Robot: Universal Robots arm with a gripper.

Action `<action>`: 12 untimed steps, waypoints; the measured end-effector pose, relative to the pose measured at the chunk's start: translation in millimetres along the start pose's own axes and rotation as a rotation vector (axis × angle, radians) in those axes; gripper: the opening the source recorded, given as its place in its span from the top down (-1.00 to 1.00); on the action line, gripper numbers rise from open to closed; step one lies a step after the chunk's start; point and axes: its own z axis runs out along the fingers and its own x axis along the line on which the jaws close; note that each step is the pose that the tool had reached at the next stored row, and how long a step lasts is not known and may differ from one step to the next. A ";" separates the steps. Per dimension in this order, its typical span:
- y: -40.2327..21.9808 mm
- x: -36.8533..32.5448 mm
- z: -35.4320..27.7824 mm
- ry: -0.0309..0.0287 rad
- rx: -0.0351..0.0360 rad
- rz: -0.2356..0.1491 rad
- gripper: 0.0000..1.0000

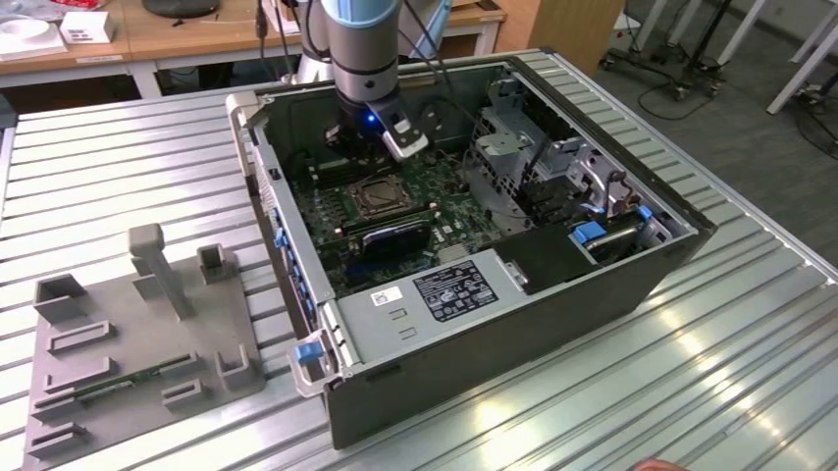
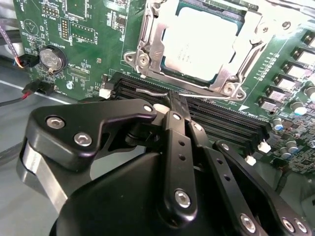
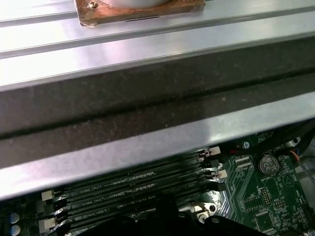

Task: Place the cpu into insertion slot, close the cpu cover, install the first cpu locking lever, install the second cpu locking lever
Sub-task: 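Install the first cpu locking lever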

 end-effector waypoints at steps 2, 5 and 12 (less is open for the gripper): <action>-0.2 -0.1 1.2 0.0000 0.0000 0.000 0.80; -0.4 -0.7 2.3 0.0001 0.0003 0.000 0.80; -0.3 -1.1 2.6 -0.0001 -0.0001 0.000 0.80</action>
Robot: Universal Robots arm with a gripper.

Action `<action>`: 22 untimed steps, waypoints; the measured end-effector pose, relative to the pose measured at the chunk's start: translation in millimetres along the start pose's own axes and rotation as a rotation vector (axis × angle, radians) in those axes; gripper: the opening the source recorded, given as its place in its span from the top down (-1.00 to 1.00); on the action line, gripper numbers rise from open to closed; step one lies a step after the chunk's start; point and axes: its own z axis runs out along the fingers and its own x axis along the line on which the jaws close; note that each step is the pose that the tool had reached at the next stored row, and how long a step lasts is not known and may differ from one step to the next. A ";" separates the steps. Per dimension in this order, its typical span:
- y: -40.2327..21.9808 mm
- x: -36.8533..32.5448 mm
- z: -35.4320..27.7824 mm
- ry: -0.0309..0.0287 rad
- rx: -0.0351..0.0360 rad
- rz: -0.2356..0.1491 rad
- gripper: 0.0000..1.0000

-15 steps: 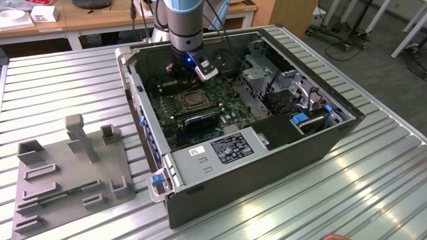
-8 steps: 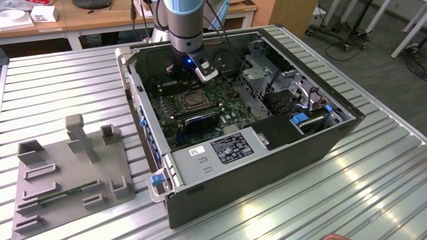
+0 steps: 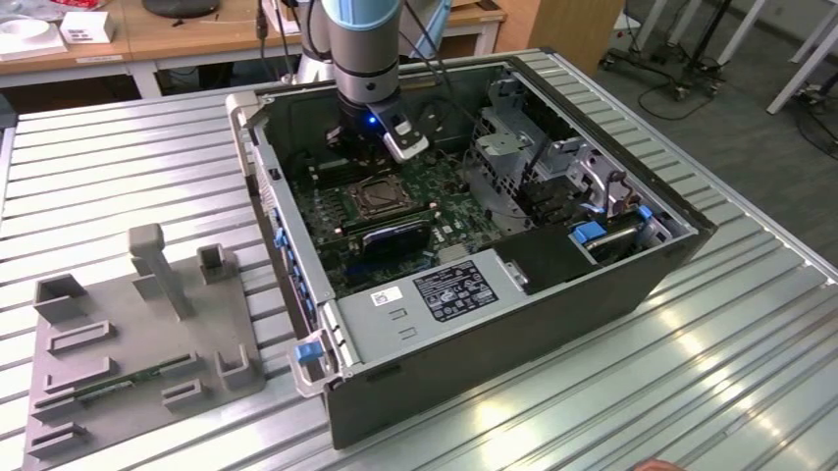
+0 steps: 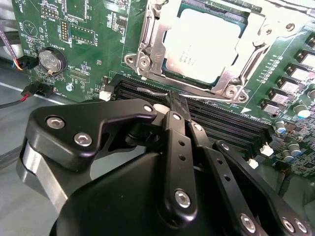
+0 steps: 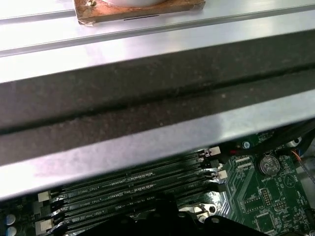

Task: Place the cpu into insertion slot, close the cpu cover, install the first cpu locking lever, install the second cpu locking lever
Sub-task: 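Install the first cpu locking lever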

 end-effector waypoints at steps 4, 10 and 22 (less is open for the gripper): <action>0.4 -1.6 0.5 0.0000 -0.0001 0.000 0.80; 0.7 -3.5 1.2 -0.0029 0.0014 0.012 0.80; 2.2 -3.3 1.7 -0.0062 0.0027 0.026 0.80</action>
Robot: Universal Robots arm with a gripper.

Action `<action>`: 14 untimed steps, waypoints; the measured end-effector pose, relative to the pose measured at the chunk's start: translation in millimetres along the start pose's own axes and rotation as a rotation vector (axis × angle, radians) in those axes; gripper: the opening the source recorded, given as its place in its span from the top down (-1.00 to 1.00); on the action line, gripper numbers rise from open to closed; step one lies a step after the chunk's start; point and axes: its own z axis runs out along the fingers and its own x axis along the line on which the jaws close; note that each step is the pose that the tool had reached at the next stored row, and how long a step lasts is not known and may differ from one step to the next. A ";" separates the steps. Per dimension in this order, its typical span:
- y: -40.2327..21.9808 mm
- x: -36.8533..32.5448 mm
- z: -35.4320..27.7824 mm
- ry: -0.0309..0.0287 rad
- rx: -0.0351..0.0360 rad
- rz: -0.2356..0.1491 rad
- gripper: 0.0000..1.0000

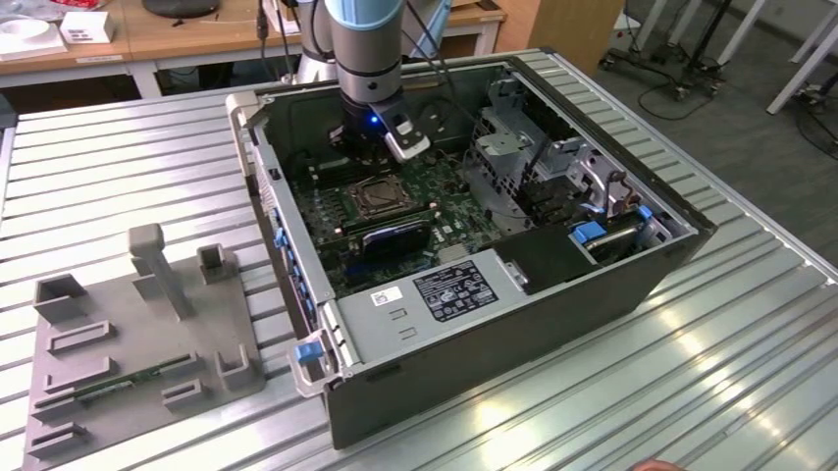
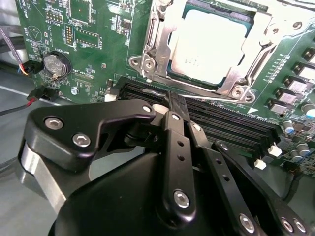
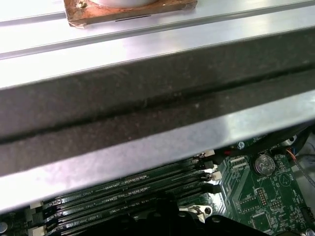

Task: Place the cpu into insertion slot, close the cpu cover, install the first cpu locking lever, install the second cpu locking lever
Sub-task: 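Install the first cpu locking lever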

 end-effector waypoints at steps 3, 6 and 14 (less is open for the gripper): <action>0.1 0.0 0.1 -0.0011 0.0003 0.004 0.80; 0.5 0.2 0.1 -0.0021 0.0009 0.008 0.80; 1.3 0.5 0.4 -0.0049 0.0018 0.019 0.80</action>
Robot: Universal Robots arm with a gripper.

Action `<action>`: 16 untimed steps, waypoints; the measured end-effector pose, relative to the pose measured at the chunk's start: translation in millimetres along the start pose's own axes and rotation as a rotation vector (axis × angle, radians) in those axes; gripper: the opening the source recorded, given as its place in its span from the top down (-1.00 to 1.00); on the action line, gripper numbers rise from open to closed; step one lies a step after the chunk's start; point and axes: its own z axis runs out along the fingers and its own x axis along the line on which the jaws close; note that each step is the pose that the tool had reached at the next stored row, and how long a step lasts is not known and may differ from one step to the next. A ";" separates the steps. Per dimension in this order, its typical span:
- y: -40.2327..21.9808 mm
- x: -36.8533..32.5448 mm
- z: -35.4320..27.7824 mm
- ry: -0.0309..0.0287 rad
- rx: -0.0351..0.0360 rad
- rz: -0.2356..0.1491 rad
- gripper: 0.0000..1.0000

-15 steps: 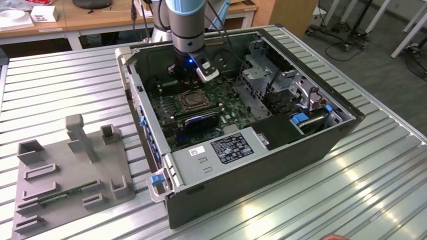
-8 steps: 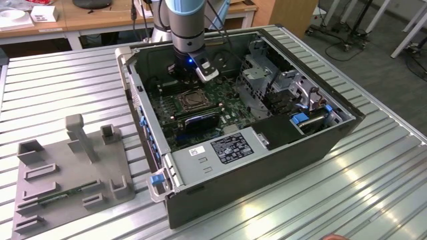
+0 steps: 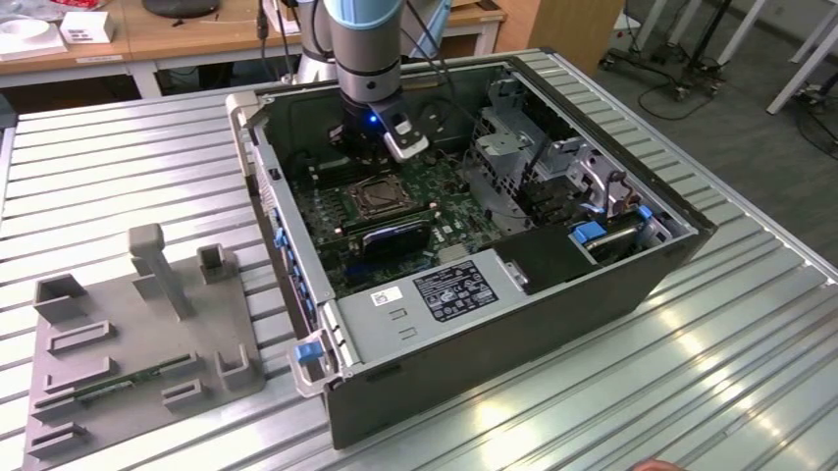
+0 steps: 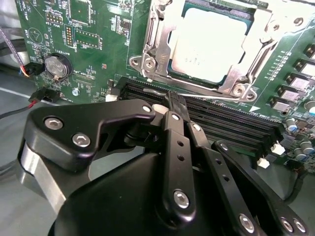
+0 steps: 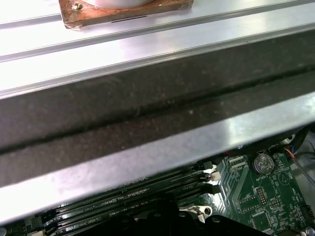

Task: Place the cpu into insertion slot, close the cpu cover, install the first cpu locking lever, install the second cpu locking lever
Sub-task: 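Install the first cpu locking lever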

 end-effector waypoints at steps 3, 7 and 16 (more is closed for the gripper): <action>-0.1 0.0 0.6 -0.0017 0.0007 0.007 0.80; -0.5 0.2 2.2 -0.0046 0.0017 0.015 0.80; -1.4 0.6 5.9 -0.0130 0.0134 0.020 0.80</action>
